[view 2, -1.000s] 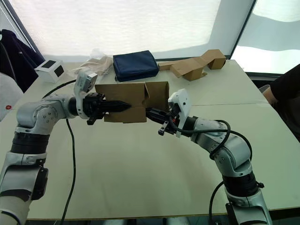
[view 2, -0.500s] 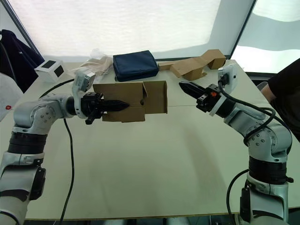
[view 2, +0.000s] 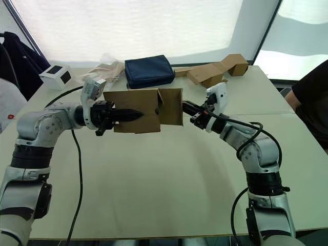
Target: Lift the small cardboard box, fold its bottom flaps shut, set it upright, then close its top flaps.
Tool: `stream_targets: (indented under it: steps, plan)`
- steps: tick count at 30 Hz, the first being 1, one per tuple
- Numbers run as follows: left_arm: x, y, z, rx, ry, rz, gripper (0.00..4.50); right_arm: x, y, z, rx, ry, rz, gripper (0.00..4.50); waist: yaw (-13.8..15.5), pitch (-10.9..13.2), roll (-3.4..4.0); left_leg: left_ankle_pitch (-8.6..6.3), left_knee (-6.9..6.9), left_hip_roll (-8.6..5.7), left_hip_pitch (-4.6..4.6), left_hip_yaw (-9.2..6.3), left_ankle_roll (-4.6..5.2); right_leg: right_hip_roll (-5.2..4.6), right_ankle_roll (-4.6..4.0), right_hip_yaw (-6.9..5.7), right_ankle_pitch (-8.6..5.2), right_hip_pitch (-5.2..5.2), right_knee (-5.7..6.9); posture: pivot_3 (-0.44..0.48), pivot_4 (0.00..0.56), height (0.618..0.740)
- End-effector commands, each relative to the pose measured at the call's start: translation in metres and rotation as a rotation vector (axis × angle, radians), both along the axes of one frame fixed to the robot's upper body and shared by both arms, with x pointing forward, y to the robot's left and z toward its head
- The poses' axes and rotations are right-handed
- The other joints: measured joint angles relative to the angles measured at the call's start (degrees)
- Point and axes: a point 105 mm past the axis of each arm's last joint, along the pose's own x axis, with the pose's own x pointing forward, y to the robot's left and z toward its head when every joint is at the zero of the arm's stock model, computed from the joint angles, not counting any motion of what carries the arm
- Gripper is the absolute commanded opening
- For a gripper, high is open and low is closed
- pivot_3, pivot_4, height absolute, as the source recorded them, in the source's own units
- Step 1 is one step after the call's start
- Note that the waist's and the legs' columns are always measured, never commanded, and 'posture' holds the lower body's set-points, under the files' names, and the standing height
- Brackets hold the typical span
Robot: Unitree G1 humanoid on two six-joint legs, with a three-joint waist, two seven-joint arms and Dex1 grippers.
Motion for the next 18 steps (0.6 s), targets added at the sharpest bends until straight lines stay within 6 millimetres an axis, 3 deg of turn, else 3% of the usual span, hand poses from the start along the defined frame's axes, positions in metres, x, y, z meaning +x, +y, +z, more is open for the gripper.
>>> stream_targets:
  steps: [1, 7, 11, 14, 18]
  plan:
    - [-0.003, 0.004, 0.014, -0.02, -0.053, 0.001, 0.0, -0.017, 0.002, 0.015, 0.083, -0.018, 0.062, 0.09, -0.04, 0.0, 0.0, 0.0, 0.0, 0.0, 0.0, 0.0, 0.0, 0.0, 0.0, 0.0, 0.0, 0.0, 0.0, 0.0, 0.15, 0.74]
    - [-0.002, 0.004, 0.014, -0.021, -0.051, 0.0, 0.0, -0.026, 0.005, 0.015, 0.194, 0.038, 0.098, 0.09, -0.38, 0.0, 0.0, 0.0, 0.0, 0.04, 0.02, 0.0, 0.0, 0.03, 0.0, 0.01, 0.0, 0.0, 0.01, 0.0, 0.15, 0.74]
    - [-0.002, 0.004, 0.015, -0.022, -0.05, -0.003, 0.0, -0.028, 0.003, 0.016, 0.282, 0.073, 0.114, 1.08, -0.3, 0.0, 0.0, 0.0, 0.0, 0.04, 0.02, 0.0, 0.0, 0.02, 0.0, 0.01, 0.0, 0.0, 0.01, 0.0, 0.15, 0.74]
    - [-0.002, 0.004, 0.015, -0.022, -0.05, -0.004, 0.0, -0.029, 0.003, 0.018, 0.342, 0.095, 0.133, 2.25, -0.27, 0.0, 0.0, 0.0, 0.0, 0.03, 0.02, 0.0, 0.0, 0.02, 0.0, 0.01, 0.0, 0.0, 0.01, 0.0, 0.15, 0.74]
    - [-0.002, 0.004, 0.015, -0.022, -0.05, -0.001, 0.0, -0.03, 0.005, 0.019, 0.426, 0.13, 0.161, 2.25, -0.35, 0.0, 0.0, 0.0, 0.0, 0.04, 0.02, 0.0, 0.0, 0.03, 0.0, 0.01, 0.0, 0.0, 0.01, 0.0, 0.15, 0.74]
